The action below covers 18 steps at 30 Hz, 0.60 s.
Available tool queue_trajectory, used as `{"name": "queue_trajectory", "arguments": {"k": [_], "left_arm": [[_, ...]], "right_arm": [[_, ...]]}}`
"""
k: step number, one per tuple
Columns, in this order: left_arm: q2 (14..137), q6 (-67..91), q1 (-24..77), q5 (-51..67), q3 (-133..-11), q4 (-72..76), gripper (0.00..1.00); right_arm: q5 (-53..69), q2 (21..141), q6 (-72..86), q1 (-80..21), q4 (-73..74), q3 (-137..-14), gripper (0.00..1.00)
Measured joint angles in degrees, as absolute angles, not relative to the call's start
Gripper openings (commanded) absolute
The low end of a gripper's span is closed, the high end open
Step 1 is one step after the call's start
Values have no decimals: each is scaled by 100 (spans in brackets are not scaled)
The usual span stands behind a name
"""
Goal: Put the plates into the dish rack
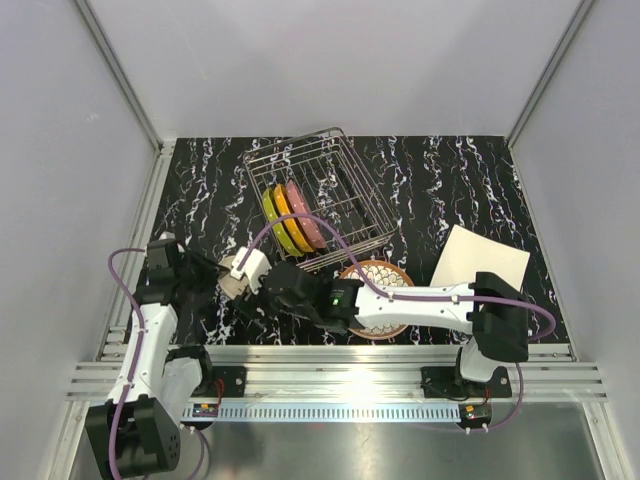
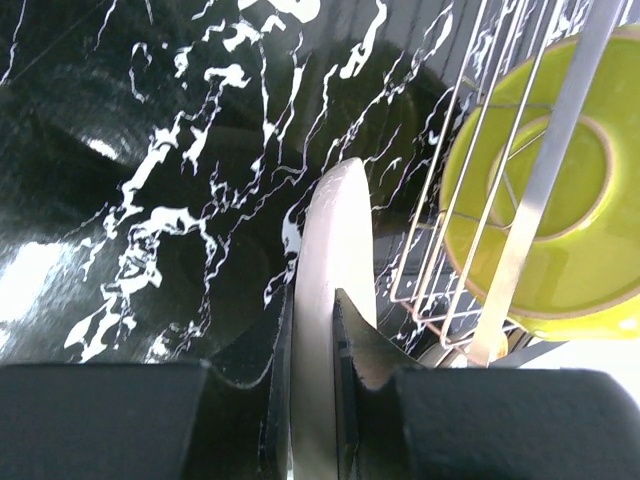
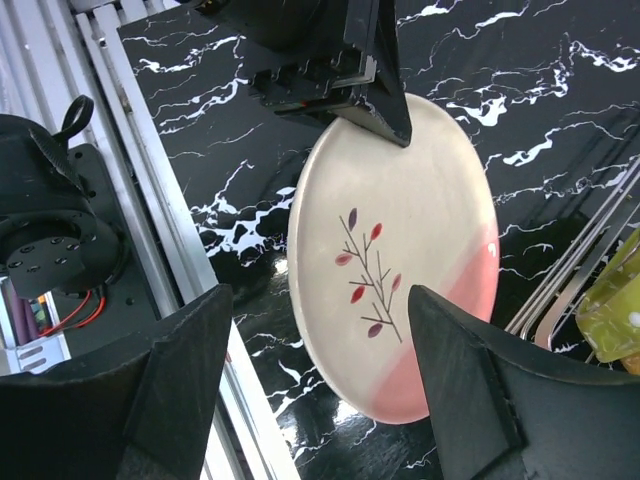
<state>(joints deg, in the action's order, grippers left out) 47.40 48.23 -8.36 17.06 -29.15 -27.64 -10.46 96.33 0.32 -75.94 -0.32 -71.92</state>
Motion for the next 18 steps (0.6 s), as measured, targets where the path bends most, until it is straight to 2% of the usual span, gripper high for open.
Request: {"name": "queue_trajectory", "arguments": {"k": [13, 18], "left_arm": [[4685, 4737, -834, 1710, -3275, -3454, 4], [4683, 4735, -834, 1765, -3376, -3516, 6]], "right_arm": [[-2012, 9793, -320, -8090, -150, -6895, 79], [-2292, 10158, -440, -8090, -204, -6973, 72]]}}
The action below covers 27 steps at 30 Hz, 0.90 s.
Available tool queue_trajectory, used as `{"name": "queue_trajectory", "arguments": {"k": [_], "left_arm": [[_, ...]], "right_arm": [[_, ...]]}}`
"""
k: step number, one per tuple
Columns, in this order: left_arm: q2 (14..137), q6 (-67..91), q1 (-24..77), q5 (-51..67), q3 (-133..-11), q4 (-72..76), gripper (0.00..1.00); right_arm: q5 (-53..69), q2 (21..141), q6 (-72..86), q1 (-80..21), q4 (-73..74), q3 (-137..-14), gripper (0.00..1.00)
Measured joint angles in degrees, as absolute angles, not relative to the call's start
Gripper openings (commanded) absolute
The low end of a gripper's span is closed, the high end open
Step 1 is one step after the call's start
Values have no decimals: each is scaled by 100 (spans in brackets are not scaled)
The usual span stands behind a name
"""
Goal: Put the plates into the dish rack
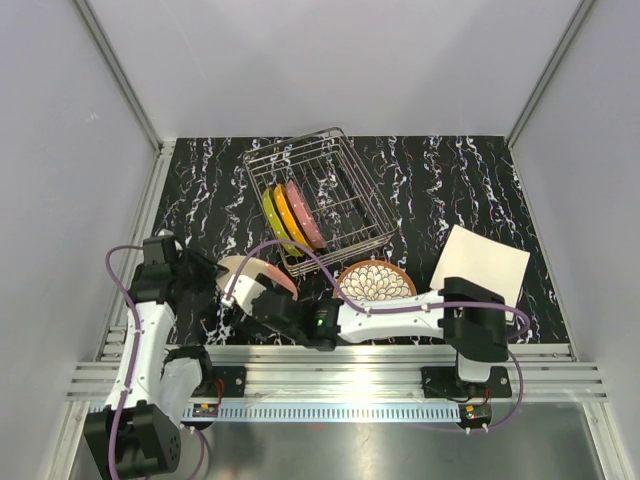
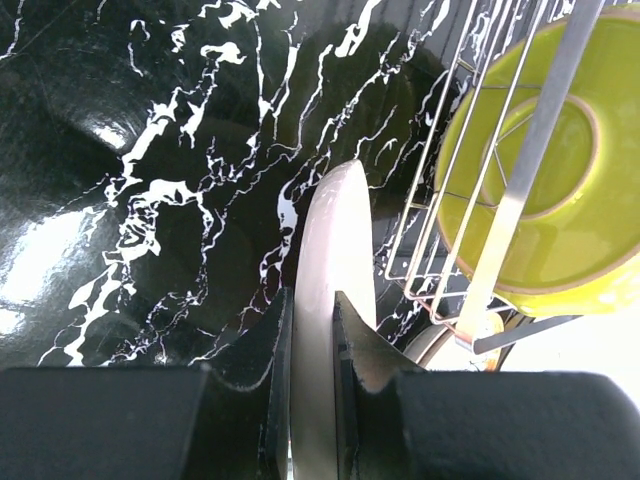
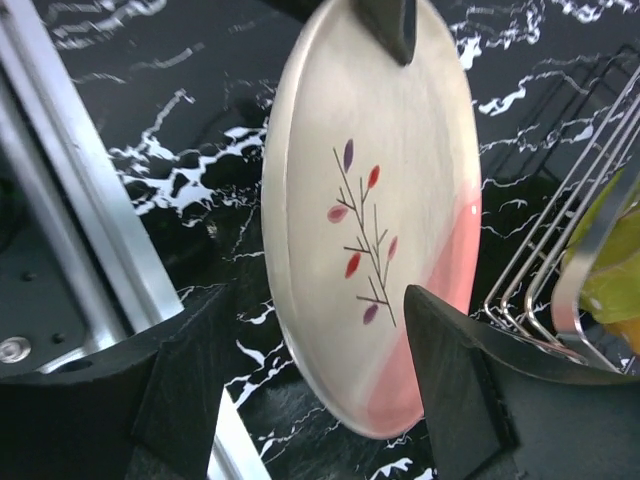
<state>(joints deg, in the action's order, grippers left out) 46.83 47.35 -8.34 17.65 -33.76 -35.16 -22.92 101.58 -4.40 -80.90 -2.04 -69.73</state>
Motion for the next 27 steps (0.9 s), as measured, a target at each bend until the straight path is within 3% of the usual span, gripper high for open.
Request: {"name": "queue_trajectory", "arguments": {"k": [6, 8, 12, 14, 16, 20, 23, 27], "left_arm": [[4545, 4644, -832, 1798, -3559, -3826, 7], [4501, 4639, -832, 1787, -3629, -3881, 8], [4506, 4987, -847, 1688, -3741, -4130, 11], [4510, 5146, -845, 1632, -3747, -4289, 21], [4510, 5146, -847, 1645, -3752, -4388, 28], [4510, 4829, -851, 2005, -3920, -4163, 74], [4541, 4536, -836, 2165, -4340, -4001, 91], [4685, 4154, -834, 2147, -5002, -3922, 99]], "right_arm": [[-2742, 10777, -521, -8095, -128, -7192, 52], [-2910, 10838, -615, -8110, -119, -7220, 36], [-3347, 10840, -1076, -8298, -89, -7275, 13], [-3441, 10840, -1262, -8379, -67, -7275, 0], [-3514, 10825, -1299, -8416, -23, -7273, 0], [-3315, 10525, -893, -8294, -3, -7129, 0], [-3127, 10116, -648, -8206, 47, -6934, 0], [-2965, 9533, -484, -8180, 134, -6820, 0]]}}
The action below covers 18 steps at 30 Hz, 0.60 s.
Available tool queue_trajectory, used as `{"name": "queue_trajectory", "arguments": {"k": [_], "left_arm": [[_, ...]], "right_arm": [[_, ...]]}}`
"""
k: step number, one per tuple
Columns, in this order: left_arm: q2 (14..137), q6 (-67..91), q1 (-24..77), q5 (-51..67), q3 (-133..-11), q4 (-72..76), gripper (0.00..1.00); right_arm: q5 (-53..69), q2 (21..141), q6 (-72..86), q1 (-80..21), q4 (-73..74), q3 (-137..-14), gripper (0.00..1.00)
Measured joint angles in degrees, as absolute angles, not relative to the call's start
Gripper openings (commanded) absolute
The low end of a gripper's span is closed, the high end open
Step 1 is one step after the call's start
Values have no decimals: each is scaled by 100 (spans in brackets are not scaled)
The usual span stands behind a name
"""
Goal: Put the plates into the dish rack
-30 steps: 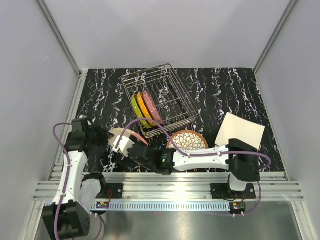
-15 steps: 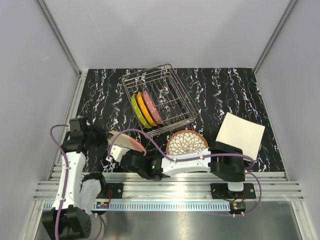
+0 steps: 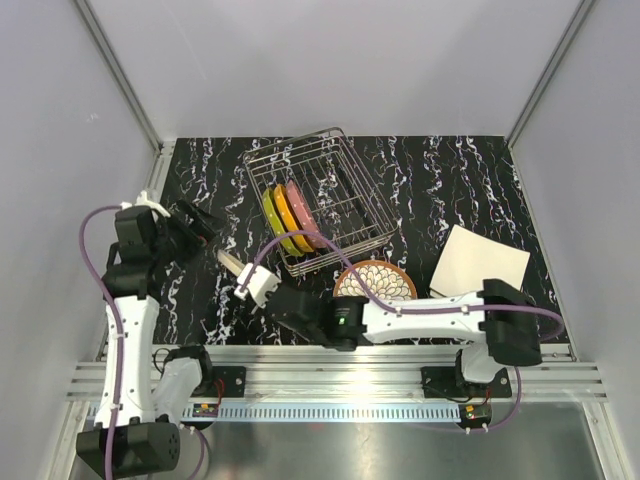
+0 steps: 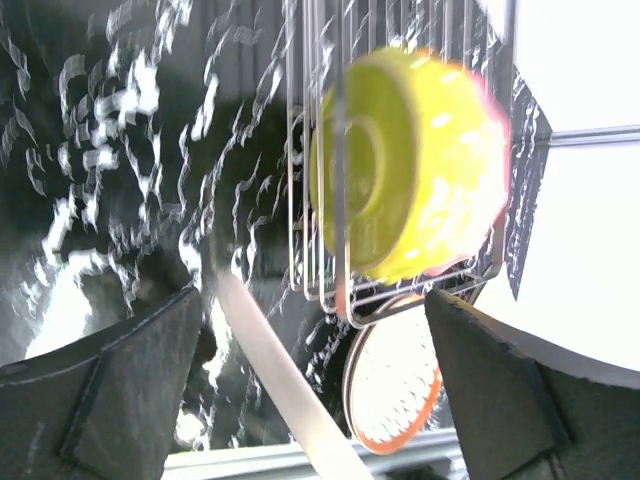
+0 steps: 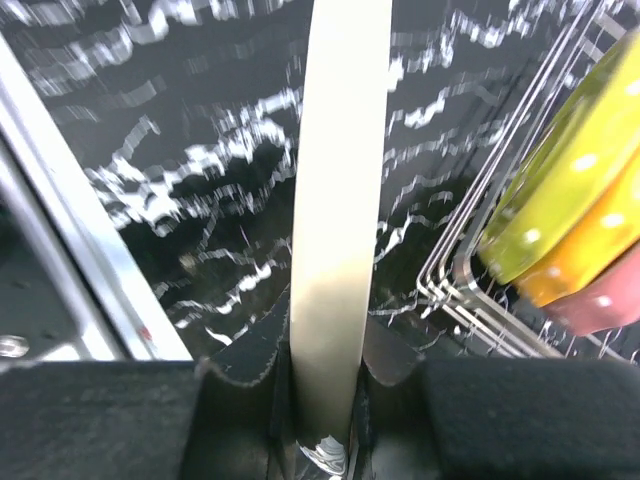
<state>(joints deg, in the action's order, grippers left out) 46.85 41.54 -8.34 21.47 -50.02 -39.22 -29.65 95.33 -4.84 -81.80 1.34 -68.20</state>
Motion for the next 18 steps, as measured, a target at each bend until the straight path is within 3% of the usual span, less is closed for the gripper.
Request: {"name": "queue_trajectory", "arguments": {"k": [7, 12, 18], "left_arm": [[5083, 3496, -834, 1496, -6464, -4104, 98], [5240, 3249, -834, 1109, -6910, -3979, 87], [5113, 2963, -827, 569, -6427, -3929, 99]], "right_arm": [[-2930, 8833, -534, -8178, 128, -6855, 0], [-3098, 8809, -742, -8108, 110, -7129, 0], [-3400, 8809, -939, -7760, -16, -7428, 0]]}}
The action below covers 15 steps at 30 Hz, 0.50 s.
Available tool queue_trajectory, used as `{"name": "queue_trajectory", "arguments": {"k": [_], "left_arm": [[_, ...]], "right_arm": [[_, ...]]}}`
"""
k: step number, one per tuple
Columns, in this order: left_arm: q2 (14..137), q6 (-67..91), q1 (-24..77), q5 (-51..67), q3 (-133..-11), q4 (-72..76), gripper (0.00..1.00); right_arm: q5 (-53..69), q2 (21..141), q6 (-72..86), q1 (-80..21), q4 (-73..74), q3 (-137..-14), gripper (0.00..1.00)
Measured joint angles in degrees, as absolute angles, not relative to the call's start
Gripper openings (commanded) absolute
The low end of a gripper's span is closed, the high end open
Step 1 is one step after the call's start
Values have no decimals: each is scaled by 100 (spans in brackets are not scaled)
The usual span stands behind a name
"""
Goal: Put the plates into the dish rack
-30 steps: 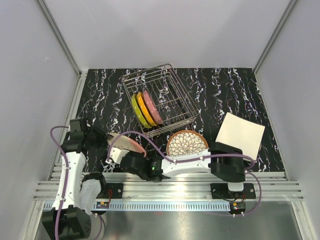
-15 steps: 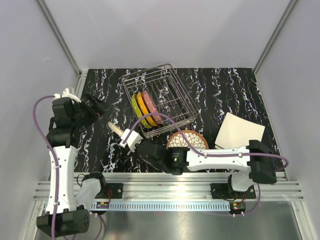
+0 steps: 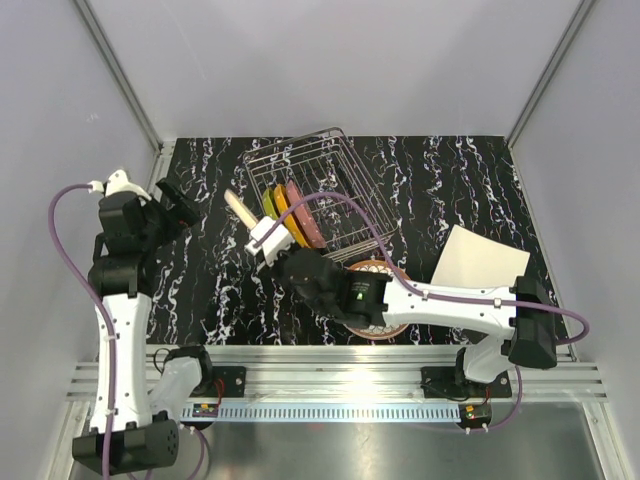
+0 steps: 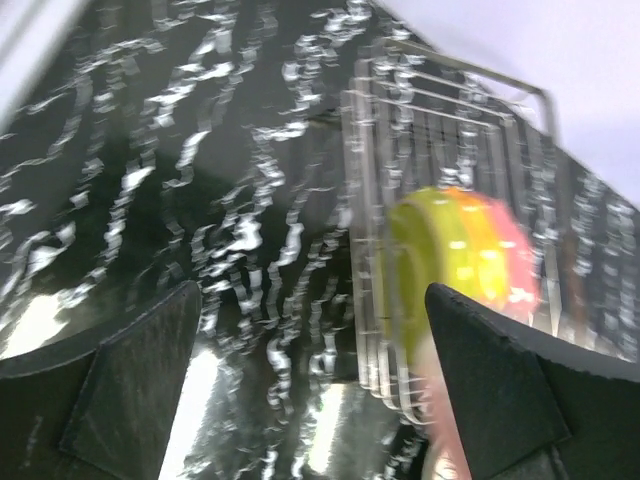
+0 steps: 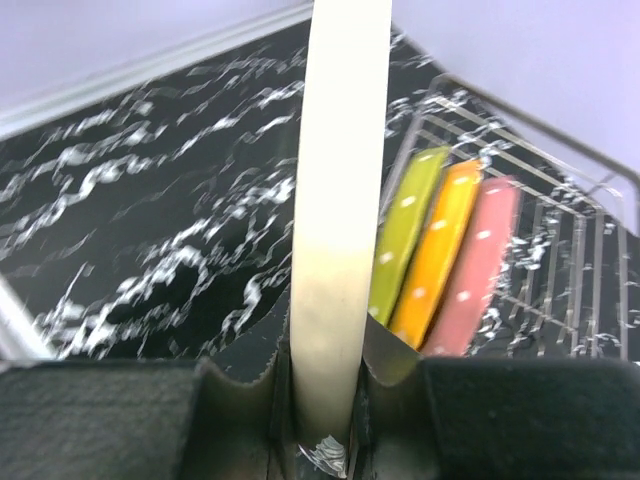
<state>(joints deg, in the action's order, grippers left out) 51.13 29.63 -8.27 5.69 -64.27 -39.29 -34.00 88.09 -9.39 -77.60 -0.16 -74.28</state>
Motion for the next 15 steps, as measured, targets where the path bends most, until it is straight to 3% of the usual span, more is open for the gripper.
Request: {"name": "queue_trajectory", "arguments": {"k": [8, 15], "left_arm": [[3929, 2700, -637, -381, -5422, -3524, 99], [4449, 2569, -598, -360, -5256, -3295, 99]], "right_arm": [[-3656, 8879, -1026, -7299, -235, -7782, 0], [-3627, 9115, -1017, -7161, -360, -7926, 0]]}}
